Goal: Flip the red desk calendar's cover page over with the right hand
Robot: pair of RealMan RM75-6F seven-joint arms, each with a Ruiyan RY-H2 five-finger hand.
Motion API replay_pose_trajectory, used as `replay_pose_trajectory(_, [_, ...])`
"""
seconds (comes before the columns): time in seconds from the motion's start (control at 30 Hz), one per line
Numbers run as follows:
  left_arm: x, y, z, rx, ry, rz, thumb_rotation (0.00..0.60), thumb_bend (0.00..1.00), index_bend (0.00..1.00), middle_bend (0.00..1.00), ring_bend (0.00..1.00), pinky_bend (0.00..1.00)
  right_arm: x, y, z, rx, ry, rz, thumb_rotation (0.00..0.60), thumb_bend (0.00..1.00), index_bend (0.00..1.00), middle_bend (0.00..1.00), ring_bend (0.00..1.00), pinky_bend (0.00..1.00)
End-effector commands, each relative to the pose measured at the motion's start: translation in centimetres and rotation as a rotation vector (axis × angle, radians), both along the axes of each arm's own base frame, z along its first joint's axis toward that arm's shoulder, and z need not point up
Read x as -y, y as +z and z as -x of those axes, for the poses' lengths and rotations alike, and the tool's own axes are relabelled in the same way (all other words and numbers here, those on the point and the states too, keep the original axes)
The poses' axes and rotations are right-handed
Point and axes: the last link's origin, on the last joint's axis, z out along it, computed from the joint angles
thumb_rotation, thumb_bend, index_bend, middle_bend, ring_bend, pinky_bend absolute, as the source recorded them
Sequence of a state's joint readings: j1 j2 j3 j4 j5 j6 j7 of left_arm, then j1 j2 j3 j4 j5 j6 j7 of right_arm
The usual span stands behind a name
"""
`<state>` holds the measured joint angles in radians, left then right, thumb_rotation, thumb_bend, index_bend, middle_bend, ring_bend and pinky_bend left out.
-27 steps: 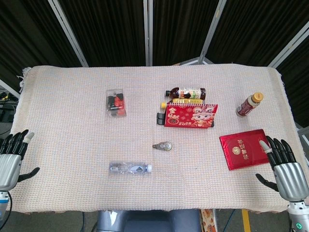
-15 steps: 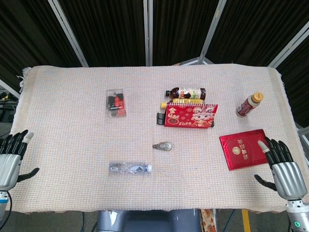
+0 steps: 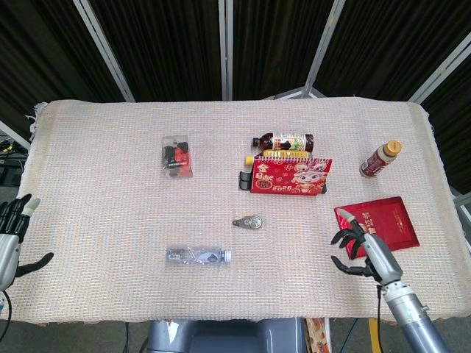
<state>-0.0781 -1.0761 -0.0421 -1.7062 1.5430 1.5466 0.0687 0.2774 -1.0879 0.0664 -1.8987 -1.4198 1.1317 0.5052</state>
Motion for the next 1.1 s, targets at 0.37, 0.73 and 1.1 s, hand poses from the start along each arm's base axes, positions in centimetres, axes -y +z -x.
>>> replay_pose_trajectory(0.37, [0.1, 0.4, -0.4, 0.017, -0.029, -0.009, 0.600, 0.10, 0.00, 0.00, 0.00, 0.00, 5.7, -5.8, -4.1, 0.304, -0.215, -0.253, 0.600, 0.44, 0.00, 0.74, 0.77, 0.76])
replay_pose_trajectory(0.73, [-0.2, 0.2, -0.8, 0.021, -0.057, -0.008, 0.600, 0.10, 0.00, 0.00, 0.00, 0.00, 8.2, -7.7, -3.3, 0.520, -0.401, -0.327, 0.600, 0.44, 0.00, 0.73, 0.77, 0.76])
replay_pose_trajectory(1.1, [-0.2, 0.2, -0.9, 0.017, -0.069, -0.011, 0.600, 0.10, 0.00, 0.00, 0.00, 0.00, 9.4, -8.5, -2.6, 0.688, -0.502, -0.386, 0.600, 0.44, 0.00, 0.73, 0.77, 0.76])
